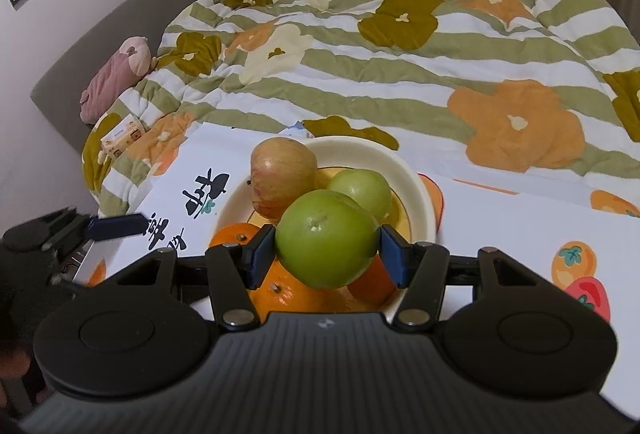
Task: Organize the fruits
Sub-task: 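Carry the orange and green apple to the bowl and lower them in, then open both tools to release the fruit and withdraw toward the kiwi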
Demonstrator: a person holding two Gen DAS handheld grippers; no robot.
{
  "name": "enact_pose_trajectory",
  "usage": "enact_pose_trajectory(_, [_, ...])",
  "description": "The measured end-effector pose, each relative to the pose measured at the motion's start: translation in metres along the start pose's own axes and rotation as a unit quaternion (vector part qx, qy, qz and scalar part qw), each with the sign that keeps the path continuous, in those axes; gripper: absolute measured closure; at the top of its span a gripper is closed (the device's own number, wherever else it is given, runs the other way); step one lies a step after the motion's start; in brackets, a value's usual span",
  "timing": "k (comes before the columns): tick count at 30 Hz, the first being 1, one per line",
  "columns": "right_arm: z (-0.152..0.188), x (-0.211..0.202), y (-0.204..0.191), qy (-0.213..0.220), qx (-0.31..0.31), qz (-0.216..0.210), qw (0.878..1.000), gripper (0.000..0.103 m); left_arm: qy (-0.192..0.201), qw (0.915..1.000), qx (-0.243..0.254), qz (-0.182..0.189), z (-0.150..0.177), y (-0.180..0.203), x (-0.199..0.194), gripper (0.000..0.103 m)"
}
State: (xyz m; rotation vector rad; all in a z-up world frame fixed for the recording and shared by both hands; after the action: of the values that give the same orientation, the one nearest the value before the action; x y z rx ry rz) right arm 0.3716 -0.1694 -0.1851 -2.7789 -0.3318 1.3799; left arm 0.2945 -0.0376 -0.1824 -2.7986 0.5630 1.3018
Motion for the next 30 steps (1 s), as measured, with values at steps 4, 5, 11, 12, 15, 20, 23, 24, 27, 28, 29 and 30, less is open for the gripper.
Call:
enact_pose_trajectory(4, [-0.004, 0.009, -0.013, -0.003, -0.005, -0.004, 1.000, 0.032, -0.002, 0.9999, 0.011, -0.008, 0.008, 0.002, -0.005, 0.006])
enact_pose_trajectory(5, [-0.005, 0.012, -0.016, -0.003, -0.008, -0.004, 1.000, 0.032, -0.003, 0.9999, 0.012, -0.009, 0.009, 0.001, -0.005, 0.006])
enact_pose_trajectory(11, [-0.005, 0.028, -0.031, -0.004, -0.031, 0.008, 0.999, 0.032, -0.003, 0.9999, 0.005, -0.014, 0.017, -0.003, -0.008, 0.006])
enact_pose_trajectory(12, [-0.004, 0.032, -0.033, -0.007, -0.031, 0.008, 0.999, 0.032, -0.003, 0.9999, 0.004, -0.015, 0.018, -0.004, -0.009, 0.006])
enact_pose_trajectory(15, [-0.003, 0.038, -0.035, -0.010, -0.030, 0.009, 0.999, 0.032, -0.003, 0.9998, -0.001, -0.018, 0.020, -0.007, -0.010, 0.006])
enact_pose_trajectory(20, [-0.006, 0.033, -0.041, 0.013, -0.030, 0.004, 0.999, 0.004, -0.006, 0.9997, -0.006, -0.025, 0.024, -0.011, -0.009, 0.006])
enact_pose_trajectory(23, [-0.006, 0.026, -0.043, 0.024, -0.033, 0.001, 0.999, 0.000, -0.006, 0.9995, -0.010, -0.028, 0.028, -0.012, -0.011, 0.006])
enact_pose_trajectory(24, [-0.005, 0.023, -0.043, 0.026, -0.033, -0.001, 0.999, 0.000, -0.005, 0.9995, -0.012, -0.028, 0.029, -0.013, -0.011, 0.006])
enact_pose_trajectory(27, [-0.003, 0.019, -0.044, 0.027, -0.037, 0.004, 0.999, 0.000, -0.004, 0.9995, -0.015, -0.028, 0.031, -0.014, -0.014, 0.006])
enact_pose_trajectory(28, [-0.002, 0.017, -0.043, 0.028, -0.037, 0.007, 0.999, 0.000, -0.003, 0.9995, -0.015, -0.027, 0.031, -0.014, -0.015, 0.006])
enact_pose_trajectory(29, [-0.002, 0.015, -0.042, 0.030, -0.036, 0.009, 0.999, 0.000, -0.003, 0.9995, -0.015, -0.027, 0.031, -0.013, -0.016, 0.006])
enact_pose_trajectory(30, [-0.001, 0.012, -0.042, 0.030, -0.034, 0.011, 0.999, 0.000, -0.001, 0.9996, -0.014, -0.026, 0.031, -0.013, -0.018, 0.006])
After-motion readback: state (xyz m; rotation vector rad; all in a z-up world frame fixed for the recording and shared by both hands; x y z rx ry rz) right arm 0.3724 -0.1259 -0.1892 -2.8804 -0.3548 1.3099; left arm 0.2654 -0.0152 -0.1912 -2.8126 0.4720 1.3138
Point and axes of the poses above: each gripper's, at about its wrist camera, not at the fingertips, and x roughly the way its jaws point, y to its right, z to its underside, the point moved 9 cm from there along x, roughly the way its jaws point, and after that the axes turned 15 degrees about z, right-handed, at the moved point
